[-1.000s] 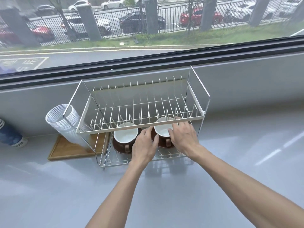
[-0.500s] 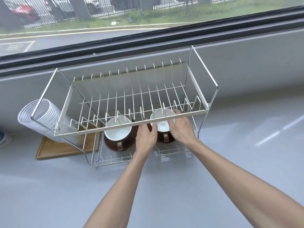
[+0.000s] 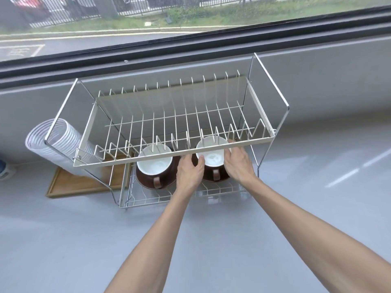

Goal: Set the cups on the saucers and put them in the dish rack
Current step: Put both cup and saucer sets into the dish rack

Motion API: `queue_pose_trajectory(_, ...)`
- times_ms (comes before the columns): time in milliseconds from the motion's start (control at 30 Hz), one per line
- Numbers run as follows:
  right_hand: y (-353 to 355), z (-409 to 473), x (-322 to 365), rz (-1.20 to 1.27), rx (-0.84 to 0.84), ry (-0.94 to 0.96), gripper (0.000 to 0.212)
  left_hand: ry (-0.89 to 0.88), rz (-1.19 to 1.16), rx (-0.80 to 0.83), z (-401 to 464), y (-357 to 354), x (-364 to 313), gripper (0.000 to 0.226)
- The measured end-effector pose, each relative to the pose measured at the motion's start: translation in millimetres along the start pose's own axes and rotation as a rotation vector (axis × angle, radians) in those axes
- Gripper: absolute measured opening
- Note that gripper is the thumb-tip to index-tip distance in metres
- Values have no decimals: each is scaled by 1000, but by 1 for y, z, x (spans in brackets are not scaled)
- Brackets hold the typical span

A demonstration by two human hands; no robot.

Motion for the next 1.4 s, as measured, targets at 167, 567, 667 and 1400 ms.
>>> queue_pose_trajectory(167,1,-1,0,-74,22,-54,44,-10,53,44,-2,4,-3,51)
queue_pose_trajectory(567,-10,-45,54,-254,-150,267,64,-260,485,49,-25,69,-20,43)
queue_pose_trajectory(667,-25,-58,64,-250,-100,292,60,-275,540,-5,-34,89,-11,45)
queue_pose_trajectory(1400,-103,-54,93,13,191,92,55,-42,285,-176,-13,123,71,44)
Point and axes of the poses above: each hand's wrist, its own z-axis towards the middle knuckle, its own y-axis out of the back of the hand, x = y × z, the point moved 3 cm from there along z, towards the middle knuckle, and after that the axes turned 15 degrees about -y, right-handed, at the moved point
